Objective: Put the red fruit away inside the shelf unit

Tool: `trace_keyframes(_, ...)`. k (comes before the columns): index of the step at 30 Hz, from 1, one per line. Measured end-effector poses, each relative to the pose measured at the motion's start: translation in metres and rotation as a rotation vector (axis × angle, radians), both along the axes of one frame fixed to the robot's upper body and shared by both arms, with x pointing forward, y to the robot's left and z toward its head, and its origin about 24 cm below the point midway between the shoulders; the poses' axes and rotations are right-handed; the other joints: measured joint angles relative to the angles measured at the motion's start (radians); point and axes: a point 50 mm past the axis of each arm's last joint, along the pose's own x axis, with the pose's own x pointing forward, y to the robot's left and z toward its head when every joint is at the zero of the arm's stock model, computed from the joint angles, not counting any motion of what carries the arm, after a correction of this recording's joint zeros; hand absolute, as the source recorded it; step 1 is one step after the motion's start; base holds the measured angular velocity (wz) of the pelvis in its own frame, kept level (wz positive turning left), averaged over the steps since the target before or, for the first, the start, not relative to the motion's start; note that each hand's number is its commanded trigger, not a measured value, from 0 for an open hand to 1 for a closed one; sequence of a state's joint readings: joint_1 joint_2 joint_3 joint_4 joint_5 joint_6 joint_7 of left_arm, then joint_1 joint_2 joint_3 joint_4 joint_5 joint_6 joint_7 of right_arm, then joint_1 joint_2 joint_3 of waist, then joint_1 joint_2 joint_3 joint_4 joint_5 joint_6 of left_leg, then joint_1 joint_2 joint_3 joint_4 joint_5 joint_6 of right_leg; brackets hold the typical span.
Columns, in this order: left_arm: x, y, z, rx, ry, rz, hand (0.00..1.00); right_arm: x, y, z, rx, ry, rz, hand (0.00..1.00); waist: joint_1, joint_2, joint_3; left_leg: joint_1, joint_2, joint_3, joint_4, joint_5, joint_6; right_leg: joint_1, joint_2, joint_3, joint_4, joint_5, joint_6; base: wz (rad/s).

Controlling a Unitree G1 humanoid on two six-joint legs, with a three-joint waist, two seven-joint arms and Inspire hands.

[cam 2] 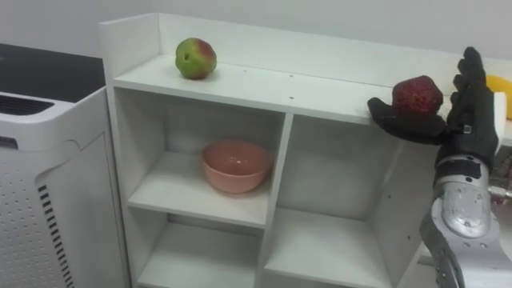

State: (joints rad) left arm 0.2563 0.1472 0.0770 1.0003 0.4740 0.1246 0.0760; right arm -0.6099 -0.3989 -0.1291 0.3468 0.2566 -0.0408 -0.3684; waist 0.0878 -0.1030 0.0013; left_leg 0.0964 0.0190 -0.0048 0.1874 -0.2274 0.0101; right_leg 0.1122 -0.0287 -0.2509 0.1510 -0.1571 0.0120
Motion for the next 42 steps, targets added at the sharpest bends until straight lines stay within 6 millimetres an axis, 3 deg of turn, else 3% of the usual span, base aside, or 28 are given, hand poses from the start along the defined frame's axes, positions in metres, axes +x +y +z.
trace_keyframes(1, 0.0, 0.0, 0.0, 0.001, -0.001, 0.0, 0.0, 0.0, 0.0, 0.0, -0.002, -0.001, 0.0, 0.94, 0.0, 0.001, 0.0006, 0.0, 0.0, 0.0, 0.0, 0.0, 0.0, 0.0, 0.0, 0.0, 0.0, 0.0, 0.0, 0.0)
trace_keyframes(2, 0.001, 0.0, 0.0, 0.001, -0.003, 0.0, 0.0, 0.0, 0.0, 0.001, -0.003, -0.002, 0.0, 1.0, -0.002, 0.002, 0.0009, 0.0, 0.0, 0.0, 0.0, 0.0, 0.0, 0.0, 0.0, 0.0, 0.0, 0.0, 0.0, 0.0)
trace_keyframes(13, 0.009, 0.001, 0.002, 0.013, -0.033, -0.007, 0.0, 0.0, 0.0, 0.001, -0.025, 0.0, 0.014, 1.0, -0.005, 0.013, 0.0031, 0.002, -0.001, 0.002, 0.003, 0.0, 0.0, 0.005, 0.0, 0.0, -0.001, 0.0, 0.0, 0.0)
trace_keyframes(27, 0.013, 0.001, 0.002, 0.012, -0.044, -0.011, 0.0, -0.004, 0.009, 0.008, -0.061, -0.043, 0.049, 1.0, -0.004, 0.03, -0.0008, 0.004, 0.0, 0.005, 0.003, 0.0, 0.0, 0.007, 0.001, 0.016, -0.001, 0.0, 0.0, -0.01)
trace_keyframes(32, 0.009, 0.001, 0.001, 0.009, -0.025, -0.009, 0.0, -0.012, 0.029, 0.011, -0.104, -0.078, 0.157, 1.0, 0.001, 0.028, -0.0013, 0.005, 0.002, 0.035, 0.001, 0.001, -0.001, -0.009, 0.003, 0.048, 0.001, 0.0, 0.0, -0.15)
trace_keyframes(42, 0.011, 0.0, 0.001, -0.007, -0.04, -0.029, 0.0, -0.035, 0.071, 0.017, -0.178, -0.145, 0.429, 1.0, 0.008, 0.03, 0.0001, 0.018, 0.003, 0.048, 0.0, 0.0, 0.0, -0.006, 0.004, 0.057, 0.003, 0.001, -0.001, -0.04)
